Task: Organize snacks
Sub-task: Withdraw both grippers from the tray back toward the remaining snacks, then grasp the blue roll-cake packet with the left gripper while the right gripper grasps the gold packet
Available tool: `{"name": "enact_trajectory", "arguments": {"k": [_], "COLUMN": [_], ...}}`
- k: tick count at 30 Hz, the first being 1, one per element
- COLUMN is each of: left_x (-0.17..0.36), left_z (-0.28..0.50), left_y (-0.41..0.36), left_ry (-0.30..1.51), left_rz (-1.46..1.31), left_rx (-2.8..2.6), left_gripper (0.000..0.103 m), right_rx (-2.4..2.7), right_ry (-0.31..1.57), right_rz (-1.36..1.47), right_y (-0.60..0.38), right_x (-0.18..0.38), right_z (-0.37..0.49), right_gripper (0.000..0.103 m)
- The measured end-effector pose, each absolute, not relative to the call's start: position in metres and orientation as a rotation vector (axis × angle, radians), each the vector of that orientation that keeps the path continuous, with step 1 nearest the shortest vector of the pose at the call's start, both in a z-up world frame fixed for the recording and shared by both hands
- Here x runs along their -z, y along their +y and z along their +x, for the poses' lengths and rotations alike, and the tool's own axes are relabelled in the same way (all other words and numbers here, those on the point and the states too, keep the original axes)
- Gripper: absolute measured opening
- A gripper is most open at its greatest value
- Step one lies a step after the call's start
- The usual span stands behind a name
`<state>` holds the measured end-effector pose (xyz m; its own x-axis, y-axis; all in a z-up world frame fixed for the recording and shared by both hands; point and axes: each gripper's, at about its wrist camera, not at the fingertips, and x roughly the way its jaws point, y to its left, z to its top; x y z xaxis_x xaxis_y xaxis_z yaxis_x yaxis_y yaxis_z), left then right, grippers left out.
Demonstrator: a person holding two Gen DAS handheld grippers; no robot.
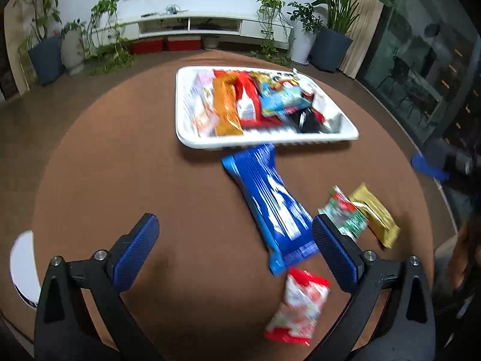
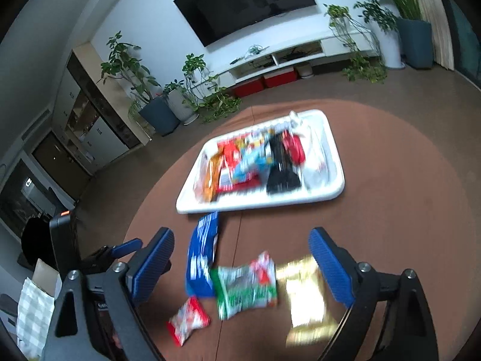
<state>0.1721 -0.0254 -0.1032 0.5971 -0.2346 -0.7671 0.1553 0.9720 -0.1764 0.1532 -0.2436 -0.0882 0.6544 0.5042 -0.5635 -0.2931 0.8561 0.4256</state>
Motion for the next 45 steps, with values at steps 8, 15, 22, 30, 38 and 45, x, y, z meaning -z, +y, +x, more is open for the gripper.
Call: {"name": "enact_trajectory", "arguments": {"k": [8, 15, 22, 30, 38, 45], "left_x": [0.103, 0.108, 0.11, 0.122, 0.137, 0.137], "left_z": [0.156, 0.171, 0.195, 0.227, 0.242, 0.242], "left_y": [-0.049, -0.052, -0.051, -0.062, -0.062, -0.061], "left_ry": [0.924, 0.961, 0.982, 1.016, 1.051, 1.032], "left_rz": [-0.072, -0.059, -0.046, -0.044, -0.041, -0.036], "left_rx": [0.279, 0.247, 0.209, 0.228, 0.22, 0.233], "left_gripper": [0.103, 0.103, 0.103, 0.086, 0.067, 0.037], "right_rx": [-0.4, -0.399, -0.417, -0.405, -0.399, -0.384], "right_ry": [0.702, 0.713, 0.701, 0.704, 0.704, 0.709], "right_rz": [0.333, 0.313, 0.256, 0.258, 0.263, 0.263], "right_y": [-0.249, -0.246, -0.232, -0.235, -0.237, -0.239], "right_x": [0.105, 0.115, 0.117, 0.119, 0.119, 0.121], "right_z": [0.096, 0.076, 0.068, 0.067, 0.067, 0.072], "right_gripper": [0.093, 0.093, 0.093, 0.093, 0.093, 0.093]}}
